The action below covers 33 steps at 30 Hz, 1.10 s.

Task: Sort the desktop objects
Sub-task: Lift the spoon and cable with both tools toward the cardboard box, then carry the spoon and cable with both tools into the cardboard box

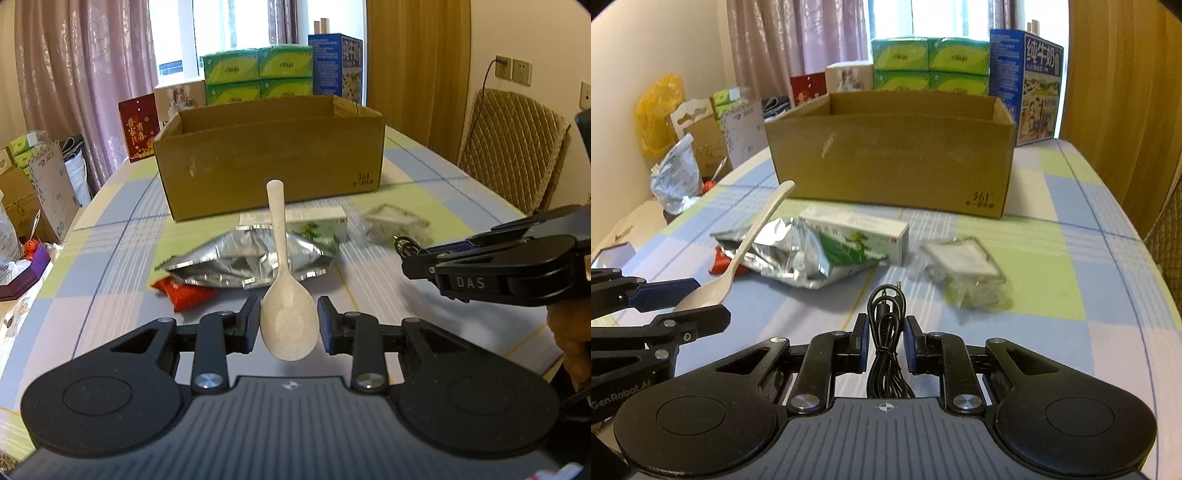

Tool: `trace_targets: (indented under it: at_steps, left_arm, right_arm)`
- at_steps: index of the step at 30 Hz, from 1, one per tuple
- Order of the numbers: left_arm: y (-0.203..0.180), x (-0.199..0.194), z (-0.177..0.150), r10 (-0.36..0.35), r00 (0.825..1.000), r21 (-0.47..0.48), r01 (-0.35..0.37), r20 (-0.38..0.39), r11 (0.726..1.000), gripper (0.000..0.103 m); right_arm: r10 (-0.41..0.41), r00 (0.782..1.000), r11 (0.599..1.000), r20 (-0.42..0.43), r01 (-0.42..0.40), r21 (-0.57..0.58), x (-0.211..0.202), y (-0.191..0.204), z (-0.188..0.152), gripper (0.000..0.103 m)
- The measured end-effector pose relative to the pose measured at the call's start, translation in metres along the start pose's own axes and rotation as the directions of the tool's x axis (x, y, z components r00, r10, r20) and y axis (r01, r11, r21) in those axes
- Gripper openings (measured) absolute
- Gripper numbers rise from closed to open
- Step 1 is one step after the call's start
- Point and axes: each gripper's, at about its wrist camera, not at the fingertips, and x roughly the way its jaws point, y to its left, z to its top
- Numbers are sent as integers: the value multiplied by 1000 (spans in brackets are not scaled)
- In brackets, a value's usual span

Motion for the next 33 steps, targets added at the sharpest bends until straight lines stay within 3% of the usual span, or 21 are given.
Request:
trace_targets:
  at_steps: [20, 33]
  left_arm:
    - [15, 22, 98, -18, 998, 1, 18, 63, 1000, 28]
    - [49, 54, 135, 26, 996, -34, -23, 82, 999, 28]
  right_arm:
    - [-14, 995, 1000, 98, 14, 5, -14, -19, 81, 16]
    - [-24, 983, 1000, 184, 22, 17, 2, -25, 128, 16]
